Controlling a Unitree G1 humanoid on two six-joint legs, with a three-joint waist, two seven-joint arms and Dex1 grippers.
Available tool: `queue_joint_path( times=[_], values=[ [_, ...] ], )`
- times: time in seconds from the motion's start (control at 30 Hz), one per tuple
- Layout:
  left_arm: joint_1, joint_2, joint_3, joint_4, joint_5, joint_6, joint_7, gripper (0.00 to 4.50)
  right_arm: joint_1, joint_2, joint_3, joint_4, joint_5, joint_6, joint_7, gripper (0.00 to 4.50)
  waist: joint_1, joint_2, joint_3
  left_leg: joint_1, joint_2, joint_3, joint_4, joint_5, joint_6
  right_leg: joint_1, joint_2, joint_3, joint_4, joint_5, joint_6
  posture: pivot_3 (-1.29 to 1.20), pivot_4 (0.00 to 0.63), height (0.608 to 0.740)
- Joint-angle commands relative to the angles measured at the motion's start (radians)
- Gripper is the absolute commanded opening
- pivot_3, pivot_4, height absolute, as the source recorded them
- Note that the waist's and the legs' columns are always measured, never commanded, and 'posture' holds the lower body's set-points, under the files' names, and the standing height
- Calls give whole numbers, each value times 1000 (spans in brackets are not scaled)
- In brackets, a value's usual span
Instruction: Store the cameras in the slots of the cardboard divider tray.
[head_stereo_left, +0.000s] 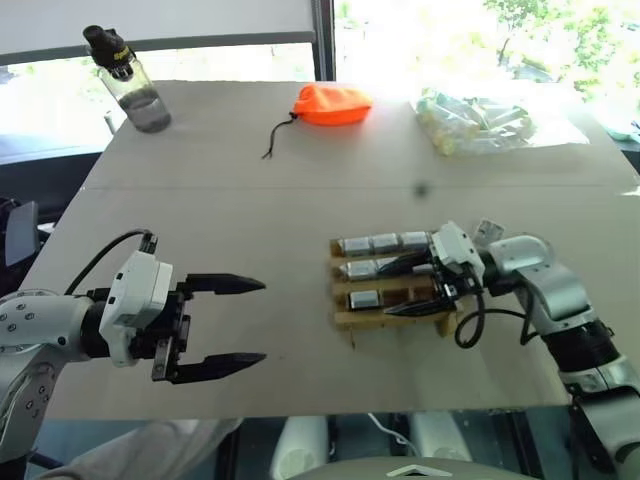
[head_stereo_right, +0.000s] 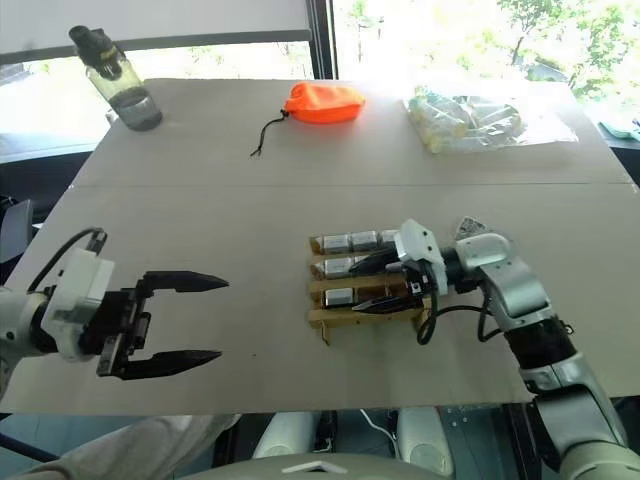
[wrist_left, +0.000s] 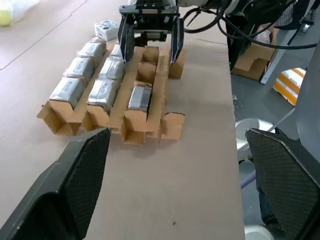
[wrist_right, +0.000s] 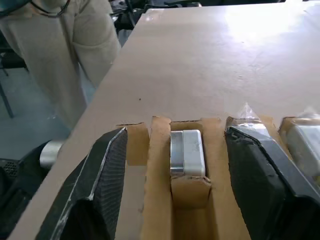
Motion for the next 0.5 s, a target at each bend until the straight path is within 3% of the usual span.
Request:
queue_joint_path(
  times=[0.03, 0.27, 0.4, 0.5],
  values=[
    [-25, 7, -12, -3, -13, -2, 7, 4500, 57, -40, -129, -165, 78, 62, -109, 3056, 0, 0, 0, 0, 0, 0, 0, 0, 0, 0, 0, 0, 0, 0, 0, 0, 150, 740],
    [-78, 4, -77, 17, -15, -4, -7, 4500, 361, -21, -418, -466, 144, 173, -490, 3056, 13, 0, 0, -1, 0, -2, 0, 0, 0, 0, 1, -1, 0, 0, 0, 0, 150, 740],
    [-171, 8, -150, 76, -1, -15, -35, 4500, 580, 23, -481, -591, 87, 161, -632, 3056, 25, -1, 0, -2, 0, -2, 0, 0, 0, -1, 2, -1, 0, 0, 0, 0, 150, 740],
    [-237, 9, -196, 117, 14, -23, -60, 4500, 647, 36, -490, -585, 52, 129, -686, 3056, 20, 0, 0, -2, 0, 0, 1, 0, 0, -1, 2, 1, 0, 0, 1, 0, 150, 740]
  ],
)
